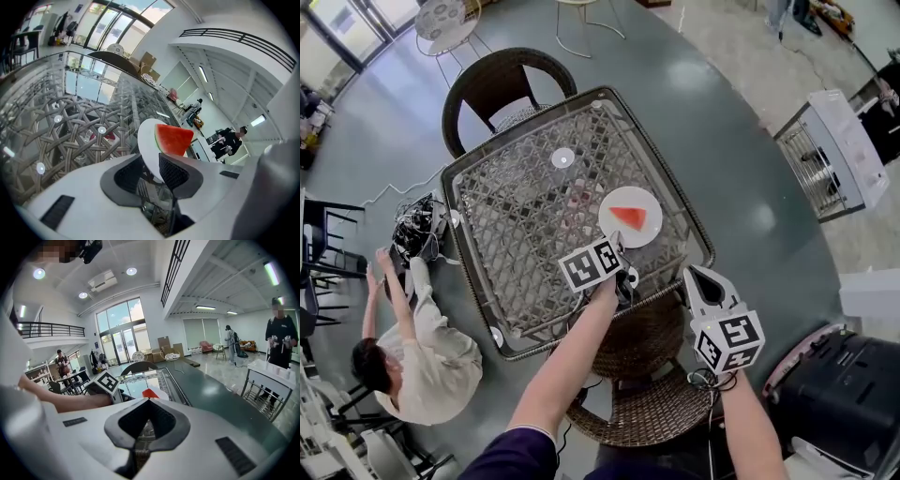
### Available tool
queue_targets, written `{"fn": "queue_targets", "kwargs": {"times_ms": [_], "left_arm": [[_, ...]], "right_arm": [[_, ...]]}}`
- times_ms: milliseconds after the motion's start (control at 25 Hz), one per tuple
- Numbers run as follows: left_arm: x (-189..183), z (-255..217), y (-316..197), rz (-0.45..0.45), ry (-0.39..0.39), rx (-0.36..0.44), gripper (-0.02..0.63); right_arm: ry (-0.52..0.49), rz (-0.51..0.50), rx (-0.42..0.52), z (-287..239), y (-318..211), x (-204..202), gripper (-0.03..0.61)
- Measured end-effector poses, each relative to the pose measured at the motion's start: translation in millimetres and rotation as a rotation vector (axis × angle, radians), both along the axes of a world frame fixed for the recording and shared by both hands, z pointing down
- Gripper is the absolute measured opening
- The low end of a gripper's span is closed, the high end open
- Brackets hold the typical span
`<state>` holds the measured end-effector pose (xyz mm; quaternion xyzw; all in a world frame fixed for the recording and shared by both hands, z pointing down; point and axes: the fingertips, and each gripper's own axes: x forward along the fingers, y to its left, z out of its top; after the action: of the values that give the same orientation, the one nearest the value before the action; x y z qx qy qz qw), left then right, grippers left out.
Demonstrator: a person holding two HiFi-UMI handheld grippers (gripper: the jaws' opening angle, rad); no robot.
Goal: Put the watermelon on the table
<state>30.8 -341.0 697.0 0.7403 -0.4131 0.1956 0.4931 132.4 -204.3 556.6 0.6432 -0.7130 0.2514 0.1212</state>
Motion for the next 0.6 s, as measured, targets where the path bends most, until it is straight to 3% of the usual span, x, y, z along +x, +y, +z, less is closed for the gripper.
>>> {"fn": "queue_targets", "kwargs": {"times_ms": [240,400,600], "left_arm": [[2.5,-3.7,-0.2,0.020,-0.042,0.064,0.151],[-4.2,-8.4,-5.0,0.030,-0.113,0.159,0.221],[-15.3,-21.0,2.8,0.038,-0.106,0.185,0.222]], "right_arm": [[0.004,0.016,0.009,-7.7,10.0,7.5,0.002],[0.001,0.027,0.015,-10.8,18.1,10.7,0.002],[-0.007,0.034,0.028,-18.7,26.8,13.5,0.002]]}}
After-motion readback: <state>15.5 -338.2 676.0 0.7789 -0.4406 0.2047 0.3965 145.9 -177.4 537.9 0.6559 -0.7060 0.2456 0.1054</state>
